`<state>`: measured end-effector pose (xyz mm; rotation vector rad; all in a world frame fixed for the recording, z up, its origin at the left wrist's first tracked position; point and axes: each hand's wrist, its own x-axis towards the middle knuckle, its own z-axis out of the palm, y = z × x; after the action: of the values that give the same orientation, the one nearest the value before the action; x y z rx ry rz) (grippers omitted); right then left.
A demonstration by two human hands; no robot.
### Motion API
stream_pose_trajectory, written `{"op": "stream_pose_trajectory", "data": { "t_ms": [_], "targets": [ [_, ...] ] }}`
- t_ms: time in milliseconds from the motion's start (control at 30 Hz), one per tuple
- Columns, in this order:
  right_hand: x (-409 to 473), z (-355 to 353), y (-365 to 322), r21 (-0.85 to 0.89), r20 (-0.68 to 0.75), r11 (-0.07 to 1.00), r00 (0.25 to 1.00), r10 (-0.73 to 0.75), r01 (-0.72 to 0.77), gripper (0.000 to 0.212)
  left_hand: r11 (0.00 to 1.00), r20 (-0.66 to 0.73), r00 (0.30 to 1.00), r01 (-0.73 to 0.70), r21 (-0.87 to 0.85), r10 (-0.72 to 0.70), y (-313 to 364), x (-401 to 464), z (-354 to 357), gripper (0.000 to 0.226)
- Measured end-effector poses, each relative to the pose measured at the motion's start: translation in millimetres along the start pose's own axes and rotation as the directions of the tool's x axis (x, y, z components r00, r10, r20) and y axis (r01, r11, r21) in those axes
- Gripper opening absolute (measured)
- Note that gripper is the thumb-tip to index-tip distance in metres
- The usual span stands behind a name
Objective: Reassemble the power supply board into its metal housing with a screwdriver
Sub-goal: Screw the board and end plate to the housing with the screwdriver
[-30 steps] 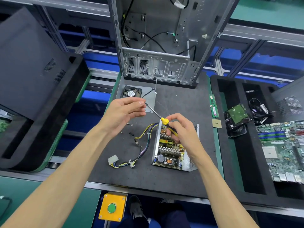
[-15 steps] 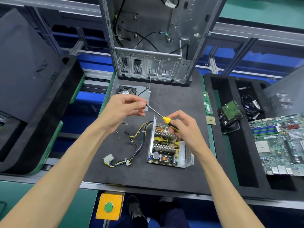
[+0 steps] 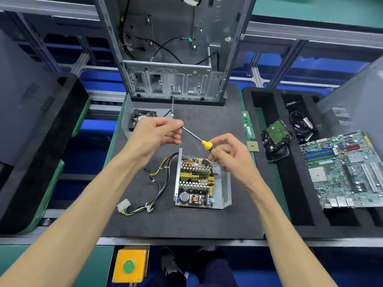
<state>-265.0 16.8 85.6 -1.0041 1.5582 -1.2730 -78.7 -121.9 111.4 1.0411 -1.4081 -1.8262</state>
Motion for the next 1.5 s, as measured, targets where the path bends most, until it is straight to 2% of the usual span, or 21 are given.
{"op": "stream_pose_trajectory", "data": {
  "t_ms": [133, 267, 433, 633, 767, 800, 867, 900, 933, 1000, 1067, 1100, 1167, 1233, 1333, 1500],
  "targets": [
    [2, -7, 3, 0.092, -0.043, 0.995, 0.999, -0.024, 0.028, 0.021, 0.989, -0.028, 0.999, 0.013, -0.147, -0.017, 3, 9, 11, 0.011],
    [6, -7, 4, 0.271, -0.204, 0.957, 0.978, -0.045, 0.101, 0.020, 0.971, -0.044, 0.998, 0.023, -0.238, -0.035, 2, 16, 24, 0.011],
    [14, -6, 0, 0.601, -0.331, 0.776, 0.943, 0.026, 0.190, 0.015, 0.951, -0.053, 0.997, 0.036, -0.307, -0.055, 1, 26, 39, 0.013],
    [29, -10, -6, 0.663, -0.361, 0.713, 0.932, 0.040, 0.226, 0.019, 0.939, -0.033, 0.993, 0.099, -0.329, -0.116, -1, 36, 46, 0.017],
    [41, -18, -6, 0.651, -0.374, 0.722, 0.927, 0.037, 0.234, 0.018, 0.977, 0.000, 0.993, 0.116, -0.177, -0.118, -6, 37, 46, 0.027],
    [44, -22, -5, 0.638, -0.382, 0.733, 0.924, 0.037, 0.234, 0.019, 0.992, -0.021, 0.995, 0.092, -0.085, -0.094, -9, 37, 44, 0.028],
    [51, -30, -4, 0.585, -0.402, 0.776, 0.915, 0.025, 0.235, 0.022, 0.974, -0.066, 0.998, 0.008, 0.227, 0.007, -17, 35, 40, 0.018],
    [53, -35, -3, 0.541, -0.410, 0.807, 0.912, 0.008, 0.237, 0.023, 0.911, -0.050, 0.997, -0.038, 0.410, 0.064, -21, 33, 38, 0.012],
    [56, -39, -3, 0.489, -0.415, 0.839, 0.910, -0.018, 0.239, 0.024, 0.808, 0.004, 0.995, -0.082, 0.583, 0.099, -26, 30, 37, 0.009],
    [61, -45, -1, 0.378, -0.410, 0.891, 0.909, -0.083, 0.252, 0.026, 0.517, 0.169, 0.980, -0.198, 0.833, 0.104, -34, 25, 41, 0.011],
    [64, -48, 0, 0.273, -0.380, 0.925, 0.913, -0.147, 0.263, 0.029, 0.257, 0.316, 0.945, -0.328, 0.909, 0.086, -45, 20, 49, 0.024],
    [66, -49, 1, 0.222, -0.361, 0.940, 0.917, -0.168, 0.260, 0.030, 0.164, 0.367, 0.928, -0.374, 0.913, 0.069, -51, 17, 55, 0.030],
    [68, -50, 2, 0.128, -0.323, 0.963, 0.928, -0.185, 0.236, 0.030, 0.070, 0.413, 0.911, -0.413, 0.908, 0.013, -61, 13, 65, 0.039],
    [69, -50, 4, 0.067, -0.283, 0.976, 0.942, -0.182, 0.208, 0.032, 0.082, 0.418, 0.907, -0.414, 0.907, -0.046, -69, 11, 71, 0.047],
    [68, -49, 4, 0.010, -0.247, 0.982, 0.952, -0.180, 0.188, 0.039, 0.163, 0.399, 0.911, -0.381, 0.910, -0.105, -71, 15, 75, 0.051],
    [67, -52, 3, 0.036, -0.269, 0.980, 0.947, -0.178, 0.194, 0.033, 0.272, 0.352, 0.927, -0.308, 0.912, -0.132, -68, 27, 80, 0.048]
  ]
}}
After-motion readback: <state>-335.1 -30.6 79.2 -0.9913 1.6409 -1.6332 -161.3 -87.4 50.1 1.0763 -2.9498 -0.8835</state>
